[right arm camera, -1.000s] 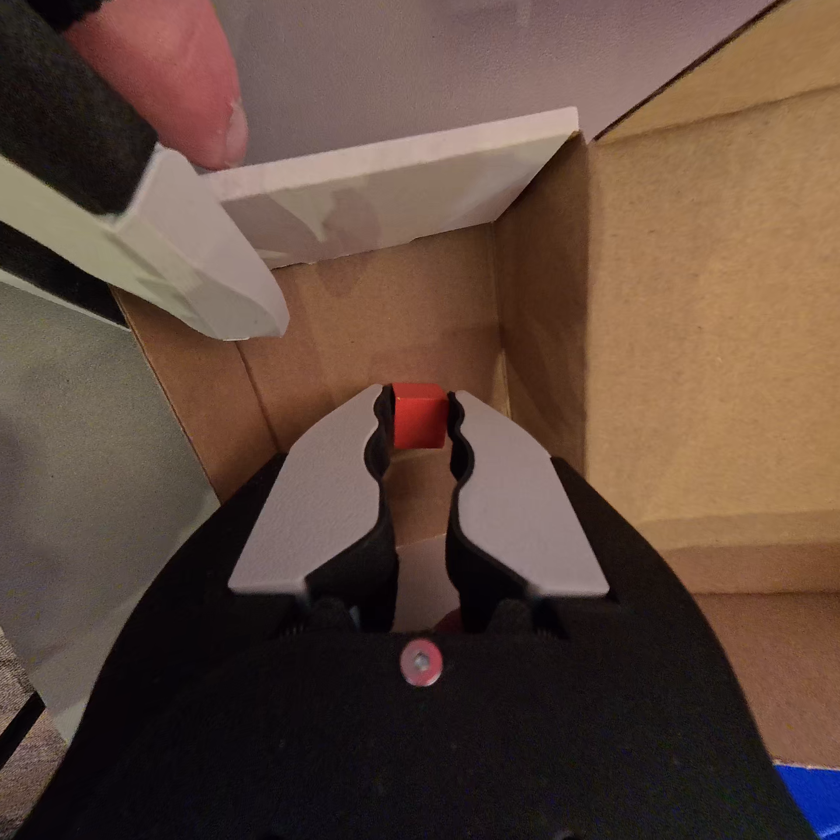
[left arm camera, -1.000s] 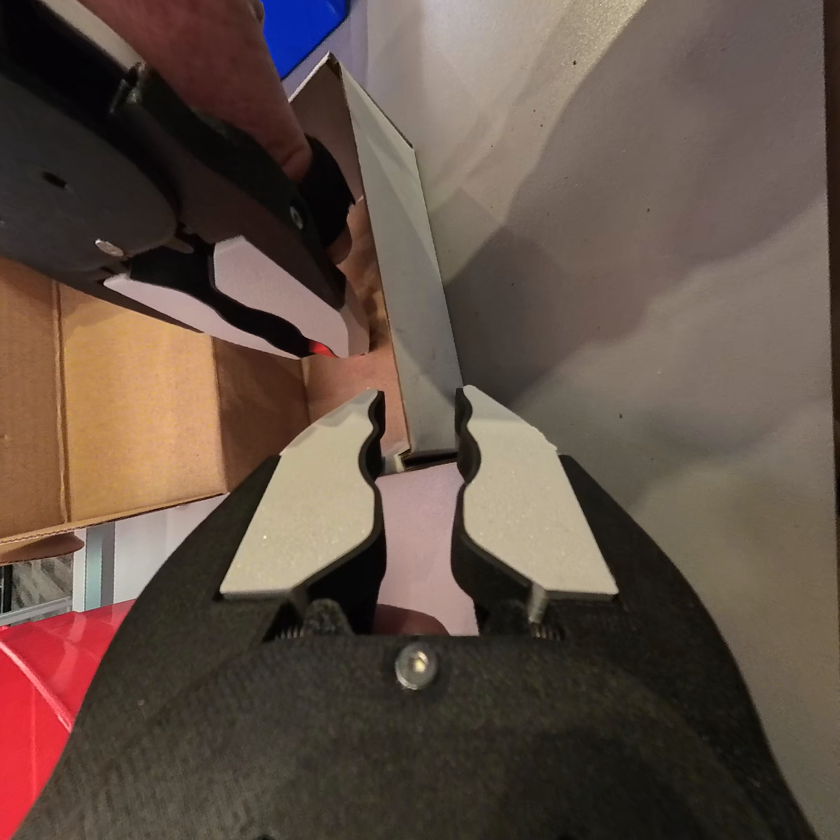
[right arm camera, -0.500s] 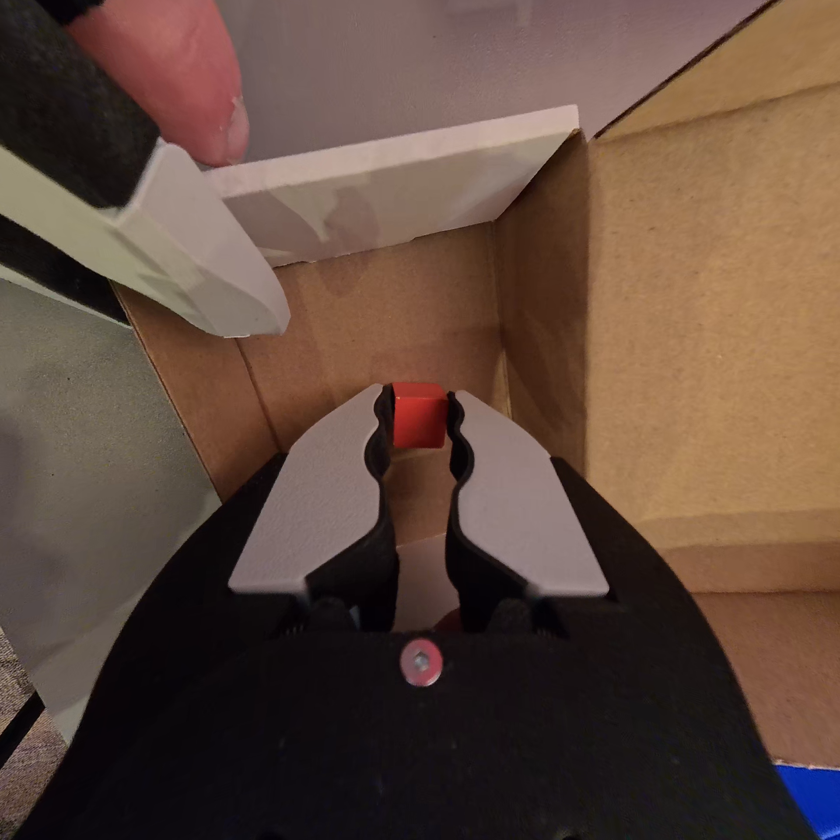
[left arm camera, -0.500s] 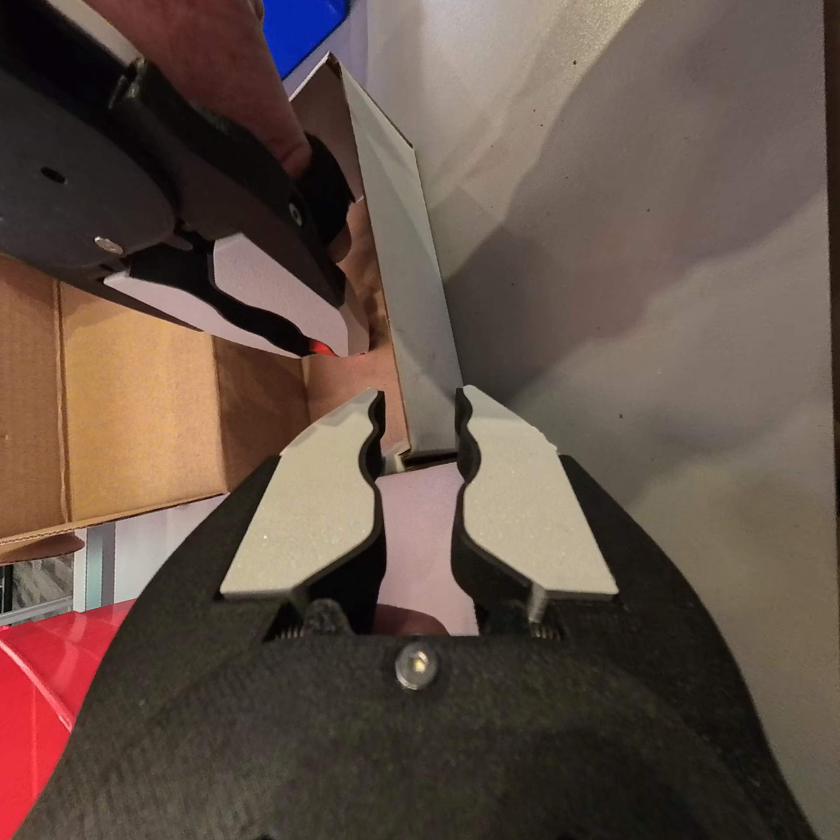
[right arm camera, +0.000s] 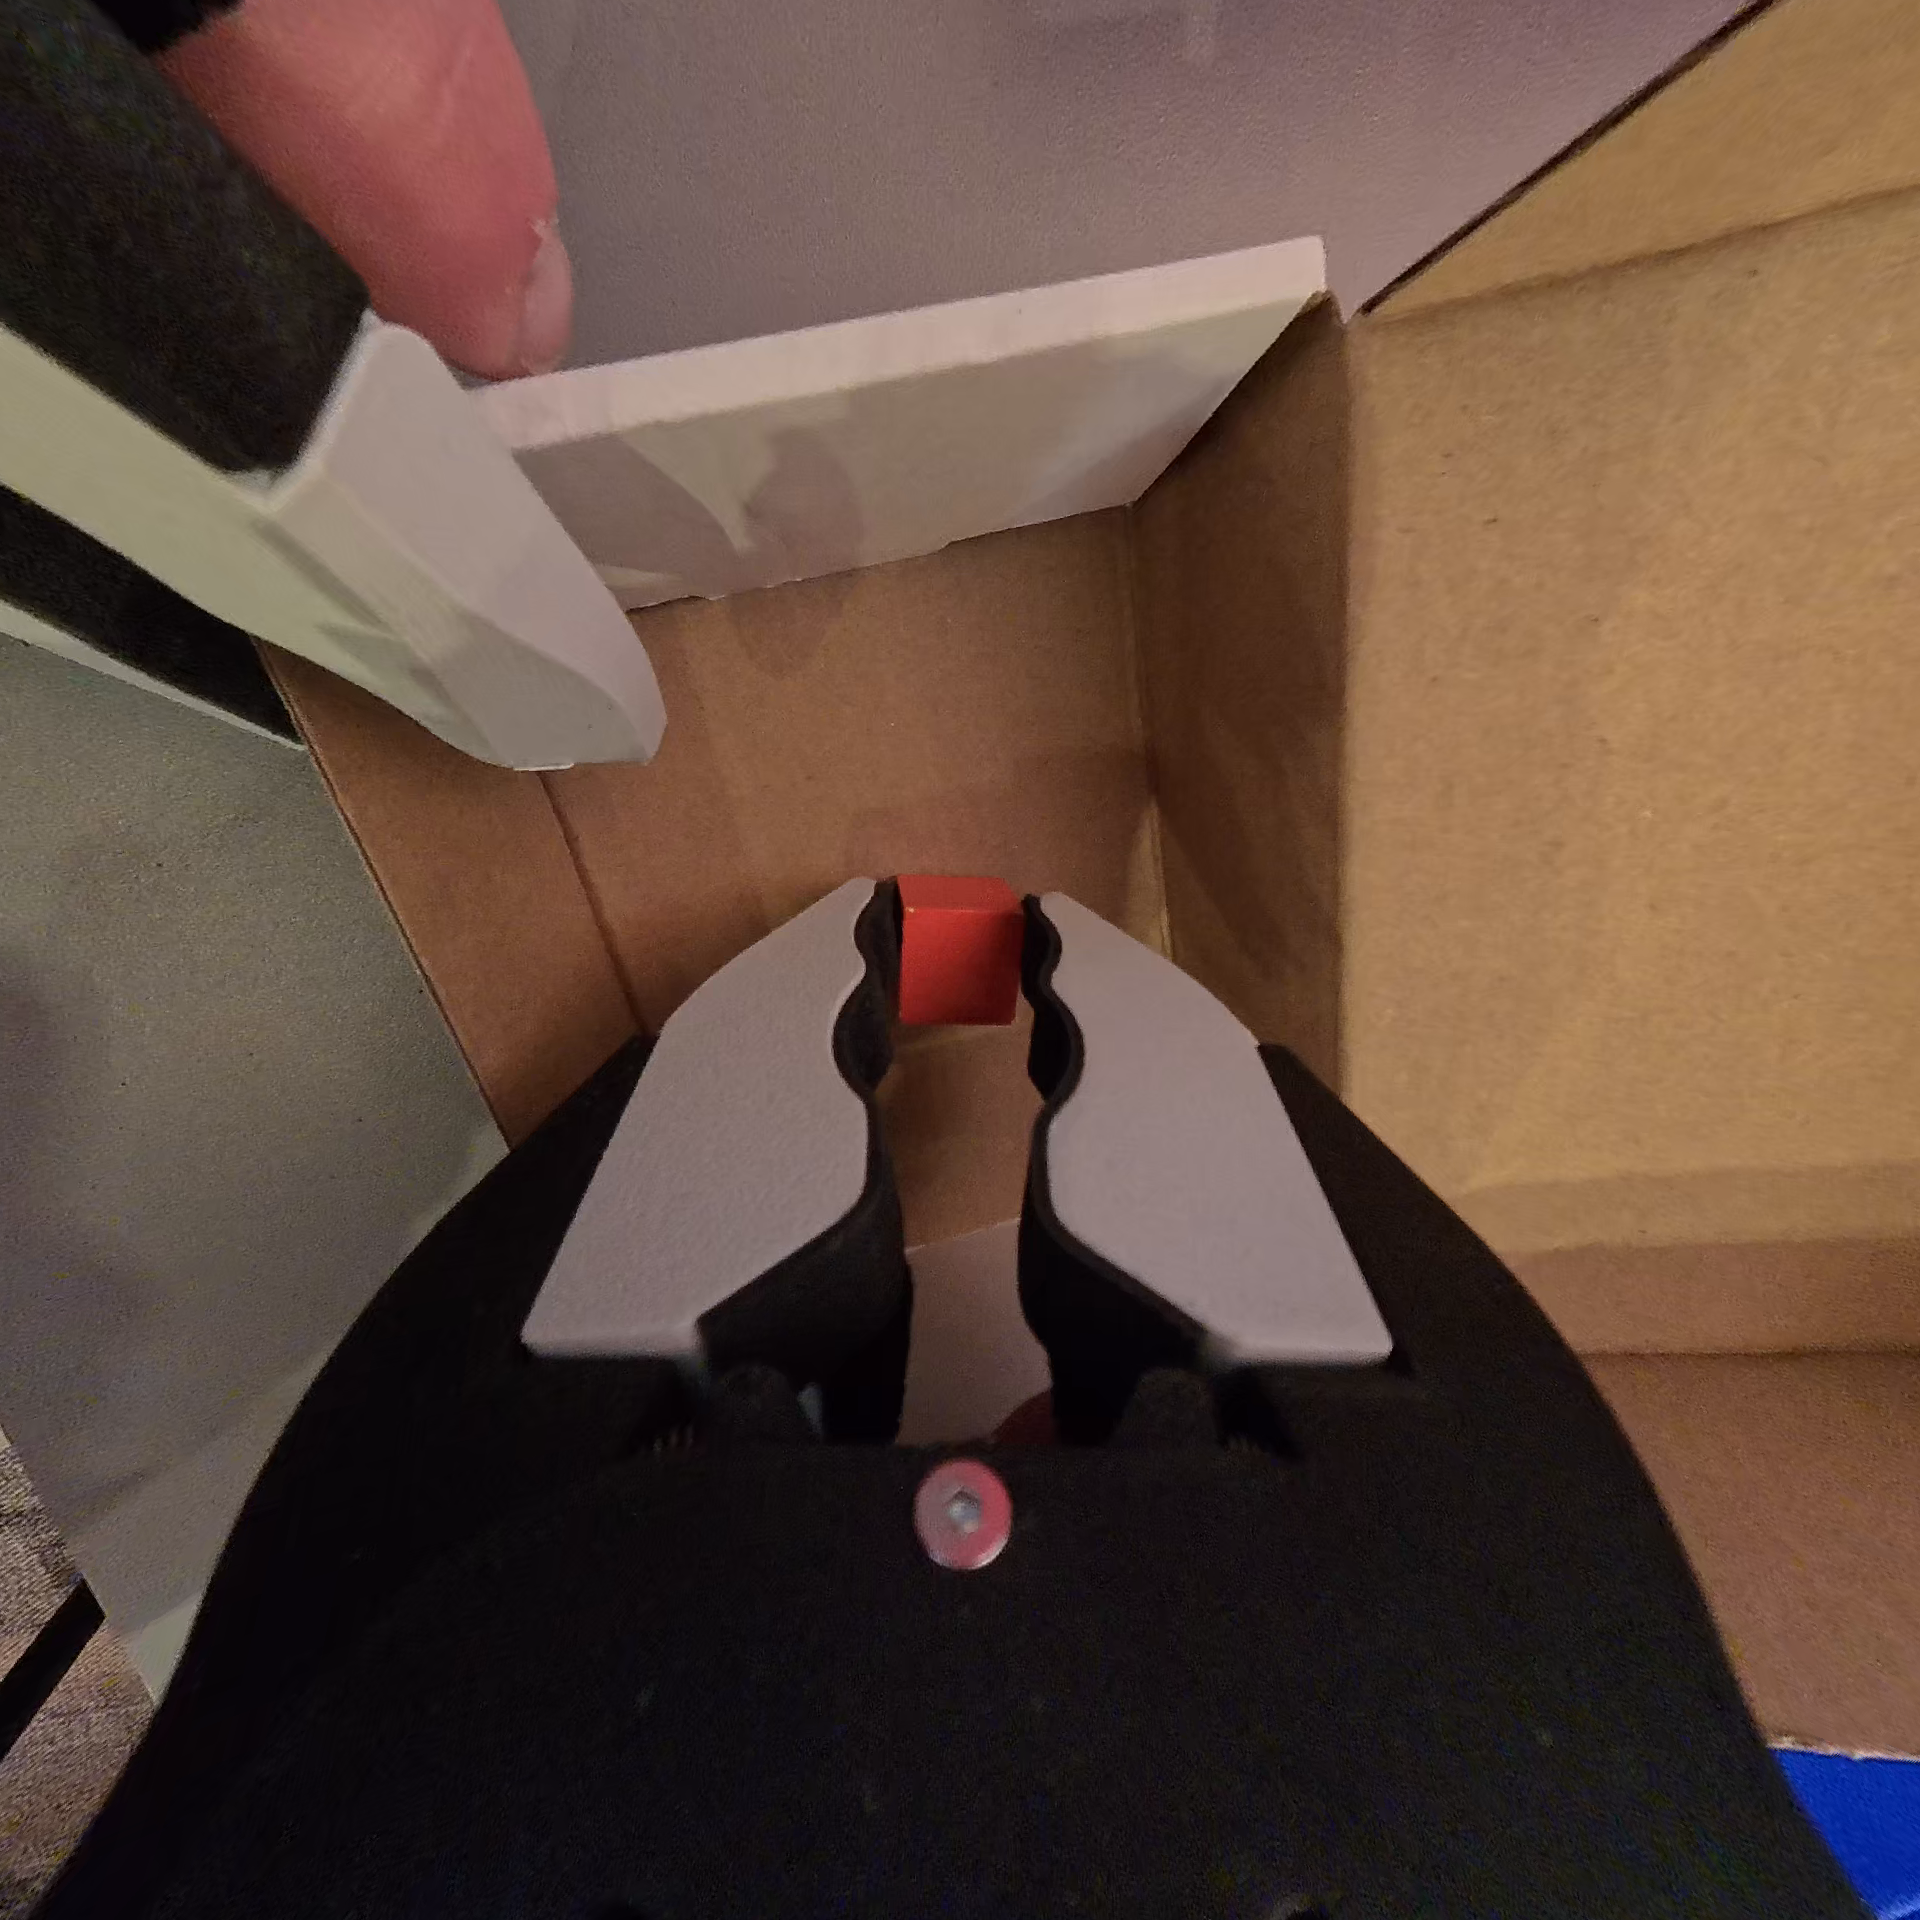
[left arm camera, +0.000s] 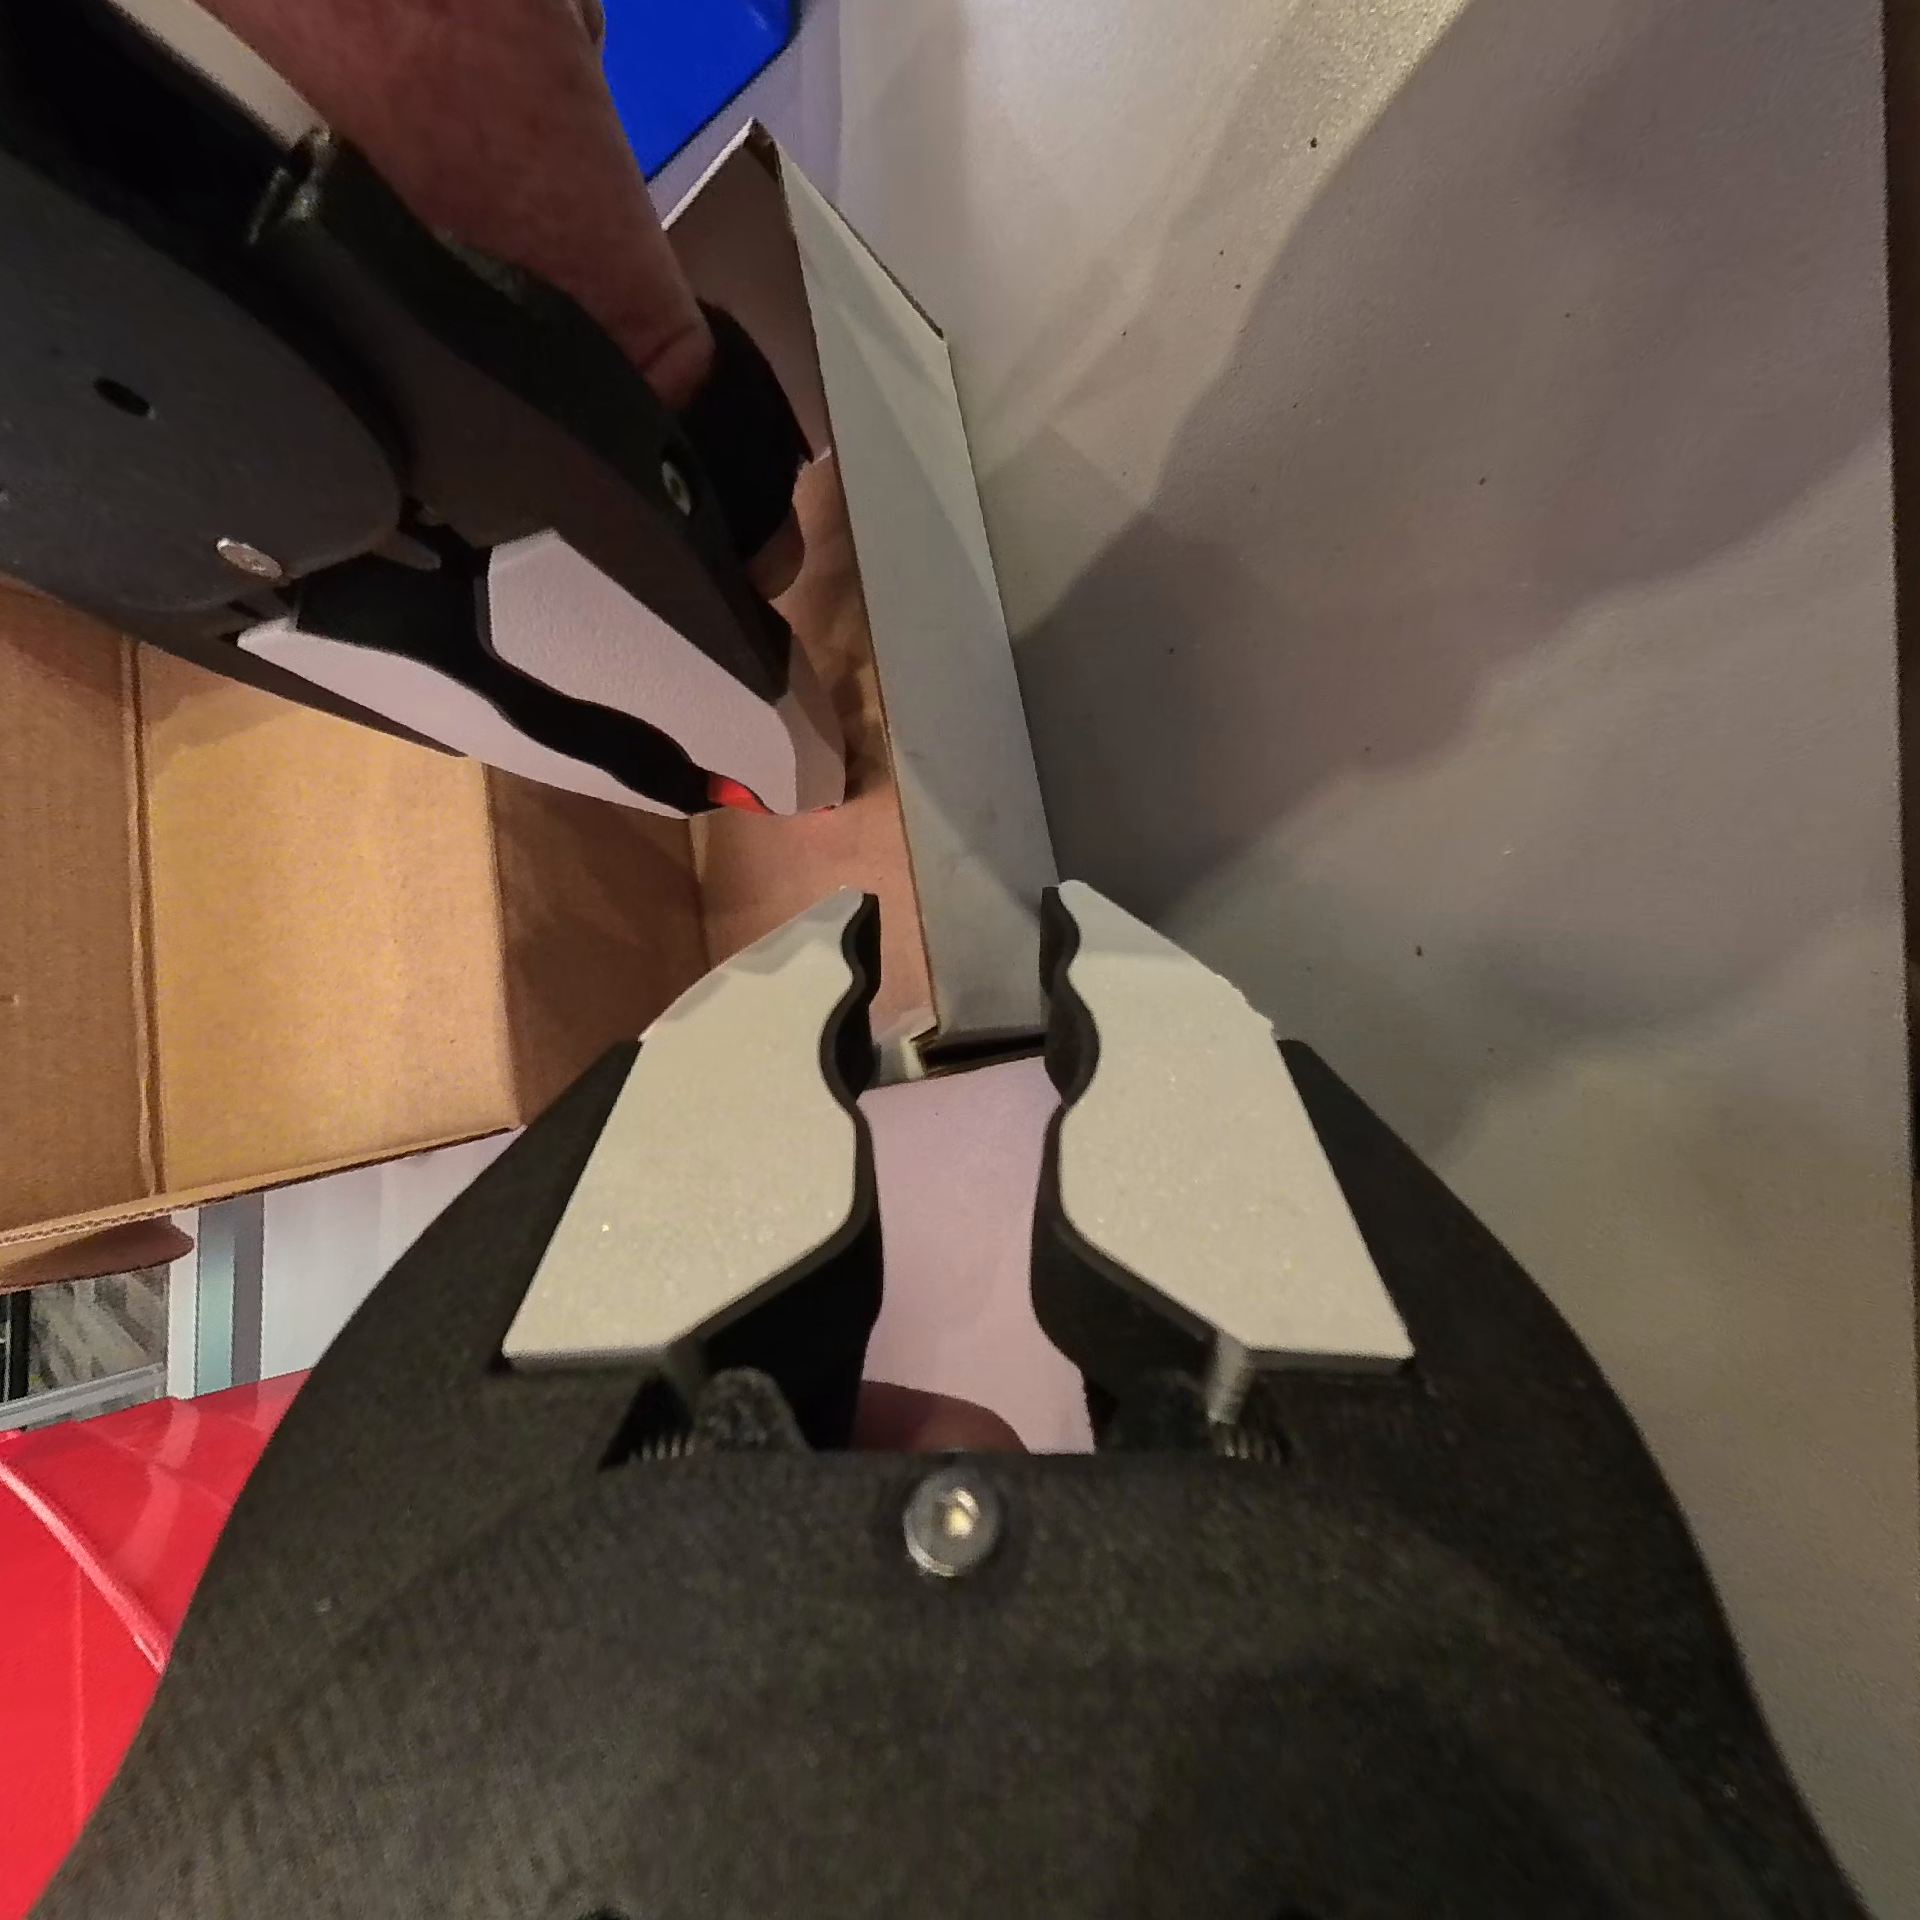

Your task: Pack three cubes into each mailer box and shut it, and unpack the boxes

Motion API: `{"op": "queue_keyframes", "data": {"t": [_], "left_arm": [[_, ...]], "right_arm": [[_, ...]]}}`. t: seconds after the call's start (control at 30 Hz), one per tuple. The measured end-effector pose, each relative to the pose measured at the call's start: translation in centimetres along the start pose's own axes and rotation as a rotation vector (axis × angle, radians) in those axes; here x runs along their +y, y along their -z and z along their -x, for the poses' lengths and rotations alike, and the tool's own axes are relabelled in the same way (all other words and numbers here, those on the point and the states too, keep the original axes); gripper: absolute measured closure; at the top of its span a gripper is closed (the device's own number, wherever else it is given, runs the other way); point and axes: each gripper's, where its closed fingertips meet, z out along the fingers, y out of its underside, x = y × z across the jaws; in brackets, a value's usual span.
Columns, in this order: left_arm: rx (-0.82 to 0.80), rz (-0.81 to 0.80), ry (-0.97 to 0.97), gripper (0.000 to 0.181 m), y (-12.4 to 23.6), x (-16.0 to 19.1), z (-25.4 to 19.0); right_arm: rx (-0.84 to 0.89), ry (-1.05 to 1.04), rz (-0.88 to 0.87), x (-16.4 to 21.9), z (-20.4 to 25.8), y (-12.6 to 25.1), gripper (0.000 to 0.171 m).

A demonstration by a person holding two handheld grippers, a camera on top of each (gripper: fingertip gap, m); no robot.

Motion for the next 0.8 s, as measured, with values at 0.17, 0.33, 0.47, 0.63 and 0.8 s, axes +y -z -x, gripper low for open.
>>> {"op": "queue_keyframes", "data": {"t": [0.17,0.33,0.47,0.63,0.8], "left_arm": [[0.000,0.000,0.000,0.152,0.0,0.0,0.0],[0.000,0.000,0.000,0.152,0.0,0.0,0.0],[0.000,0.001,-0.001,0.152,0.0,0.0,0.0],[0.000,0.000,0.000,0.152,0.0,0.0,0.0],[0.000,-0.001,0.002,0.152,0.0,0.0,0.0]], "right_arm": [[0.000,0.001,-0.002,0.0,0.0,0.0,0.150],[-0.001,0.001,-0.030,-0.3,0.0,0.4,0.150],[-0.012,-0.028,-0.084,-0.5,-0.3,1.3,0.150],[0.002,-0.075,-0.157,-0.5,-1.2,3.2,0.150],[0.022,-0.101,-0.201,-0.2,-2.0,4.8,0.150]]}}
